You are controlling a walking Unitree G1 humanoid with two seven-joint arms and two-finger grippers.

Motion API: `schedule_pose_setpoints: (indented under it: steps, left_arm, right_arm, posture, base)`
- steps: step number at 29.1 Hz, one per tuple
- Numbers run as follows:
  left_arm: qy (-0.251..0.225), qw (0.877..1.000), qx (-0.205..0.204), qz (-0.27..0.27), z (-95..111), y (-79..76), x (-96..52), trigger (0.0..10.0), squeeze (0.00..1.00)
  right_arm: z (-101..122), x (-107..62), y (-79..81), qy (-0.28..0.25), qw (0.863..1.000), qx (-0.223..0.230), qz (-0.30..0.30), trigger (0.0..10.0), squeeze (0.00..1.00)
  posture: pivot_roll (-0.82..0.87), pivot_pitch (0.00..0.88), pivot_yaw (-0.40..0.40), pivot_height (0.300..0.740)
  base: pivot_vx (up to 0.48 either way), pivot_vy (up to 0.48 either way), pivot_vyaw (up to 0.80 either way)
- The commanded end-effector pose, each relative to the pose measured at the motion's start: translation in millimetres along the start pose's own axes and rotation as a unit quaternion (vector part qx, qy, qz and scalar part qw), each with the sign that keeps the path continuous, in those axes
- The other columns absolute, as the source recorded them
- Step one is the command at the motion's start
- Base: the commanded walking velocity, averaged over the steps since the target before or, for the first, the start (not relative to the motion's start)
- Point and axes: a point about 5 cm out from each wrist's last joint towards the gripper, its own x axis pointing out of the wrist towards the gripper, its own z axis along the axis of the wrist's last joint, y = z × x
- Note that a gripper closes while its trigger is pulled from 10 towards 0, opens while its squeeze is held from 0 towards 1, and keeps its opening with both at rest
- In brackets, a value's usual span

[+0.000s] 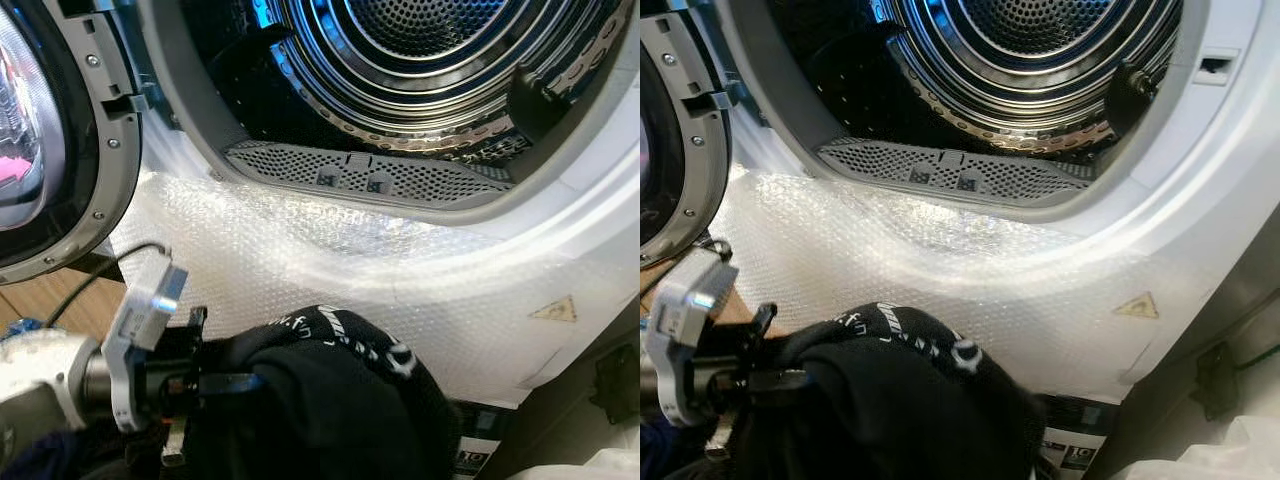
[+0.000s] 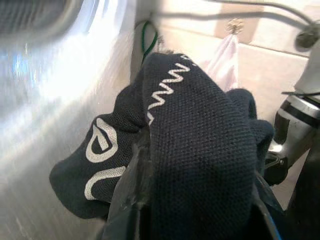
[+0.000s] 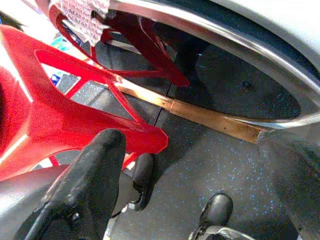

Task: Clothes washing

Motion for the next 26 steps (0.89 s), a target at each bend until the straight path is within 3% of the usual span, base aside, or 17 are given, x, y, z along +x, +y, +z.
schedule_pose_setpoints:
  steps: [1, 3, 5, 10, 12, 13, 14, 16, 17, 18, 19, 20, 21, 22, 23, 25, 26]
  left_arm:
    - [-0.004, 0.999, 0.053, 0.007, 17, 9.0, -0.7, 0.0, 0.0]
    - [-0.018, 0.996, 0.086, 0.017, 31, 18.2, 0.8, 0.0, 0.0]
    - [-0.077, 0.983, 0.162, 0.04, 70, 41.0, 4.8, 0.0, 0.0]
    - [-0.169, 0.956, 0.234, 0.05, 117, 61.9, 11.5, 0.0, 0.0]
    - [-0.229, 0.935, 0.255, 0.09, 150, 87.9, 12.2, 0.0, 0.0]
    - [-0.287, 0.902, 0.268, 0.18, 179, 119.3, 3.5, 0.0, 0.0]
    - [-0.287, 0.902, 0.268, 0.18, 179, 119.3, 3.5, 0.0, 0.0]
    - [-0.32, 0.863, 0.271, 0.284, 192, 144.6, -11.2, 0.0, 0.0]
    - [-0.32, 0.863, 0.271, 0.284, 192, 144.6, -11.2, 0.0, 0.0]
    - [-0.331, 0.845, 0.267, 0.325, 195, 151.8, -18.2, 1.6, 0.0]
    - [-0.342, 0.801, 0.256, 0.42, 197, 164.7, -34.8, 8.2, 0.0]
    - [-0.338, 0.786, 0.253, 0.452, 196, 168.5, -39.9, 8.2, 0.0]
    - [-0.333, 0.777, 0.254, 0.471, 195, 170.4, -42.6, 10.0, 0.0]
    - [-0.313, 0.775, 0.243, 0.493, 189, 177.1, -43.9, 10.0, 0.0]
    - [-0.237, 0.793, 0.217, 0.518, 161, 193.6, -37.3, 10.0, 0.0]
    - [-0.199, 0.801, 0.21, 0.525, 146, 200.6, -32.6, 10.0, 0.0]
    - [-0.154, 0.825, 0.192, 0.509, 124, 208.1, -22.0, 10.0, 0.0]
  right_arm:
    - [-1, 0.5, 3.6, -0.002, 1.0, 0.016, 0.002, 10.0, 0.0]
    - [-1, 0.5, 3.4, -0.002, 1.0, 0.015, 0.002, 10.0, 0.0]
    - [0, 0.4, 2.0, -0.001, 1.0, 0.01, 0.001, 10.0, 0.0]
    - [3, 0.8, 2.1, -0.005, 1.0, 0.009, 0.004, 10.0, 0.0]
    - [6, 1.6, 4.4, -0.009, 1.0, -0.001, 0.012, 10.0, 0.0]
    - [10, 2.1, 4.1, -0.016, 1.0, 0.004, 0.009, 10.0, 0.0]
    - [10, 2.1, 4.1, -0.016, 1.0, 0.004, 0.009, 10.0, 0.0]
    - [13, 2.2, 3.1, -0.022, 1.0, 0.01, 0.005, 10.0, 0.0]
    - [13, 2.2, 3.1, -0.022, 1.0, 0.01, 0.005, 10.0, 0.0]
    - [13, 2.1, 2.7, -0.023, 1.0, 0.011, 0.004, 10.0, 0.0]
    - [12, 1.6, 1.0, -0.024, 1.0, 0.014, 0.002, 10.0, 0.0]
    - [11, 1.3, 0.1, -0.024, 1.0, 0.015, 0.001, 10.0, 0.0]
    - [10, 1.1, -0.4, -0.024, 1.0, 0.015, 0.0, 10.0, 0.0]
    - [8, 0.5, -2.0, -0.022, 1.0, 0.017, -0.003, 10.0, 0.0]
    - [0, -1.8, -7.1, -0.016, 1.0, 0.024, -0.012, 10.0, 0.0]
    - [-4, -3.1, -9.8, -0.012, 0.999, 0.027, -0.017, 10.0, 0.0]
    - [-11, -5.0, -13.2, -0.007, 0.999, 0.032, -0.024, 10.0, 0.0]
  posture:
    - [0.34, 0.0, 0.041, 0.74]
    - [0.35, 0.0, 0.04, 0.74]
    - [0.36, 0.0, 0.03, 0.74]
    - [0.35, 0.0, 0.019, 0.74]
    - [0.34, 0.0, 0.021, 0.74]
    - [0.32, 0.0, 0.026, 0.74]
    - [0.32, 0.0, 0.026, 0.74]
    - [0.29, 0.0, 0.035, 0.74]
    - [0.29, 0.0, 0.035, 0.74]
    - [0.28, 0.0, 0.036, 0.74]
    - [0.27, 0.0, 0.038, 0.74]
    - [0.25, 0.0, 0.041, 0.74]
    - [0.25, 0.0, 0.041, 0.74]
    - [0.24, 0.0, 0.044, 0.74]
    - [0.22, 0.0, 0.052, 0.74]
    - [0.21, 0.0, 0.057, 0.74]
    - [0.19, 0.0, 0.065, 0.74]
  base:
    - [0.0, 0.0, 0.0]
    - [0.0, 0.0, 0.0]
    - [0.0, 0.0, 0.0]
    - [0.0, 0.0, 0.0]
    - [0.0, 0.0, 0.0]
    - [0.0, 0.0, 0.0]
    - [0.0, 0.0, 0.0]
    - [0.0, 0.0, 0.0]
    - [0.0, 0.0, 0.0]
    - [0.0, 0.0, 0.0]
    - [0.0, 0.0, 0.0]
    - [0.0, 0.0, 0.0]
    - [0.0, 0.0, 0.0]
    - [0.0, 0.0, 0.0]
    - [0.0, 0.0, 0.0]
    - [0.0, 0.0, 0.0]
    - [0.0, 0.0, 0.0]
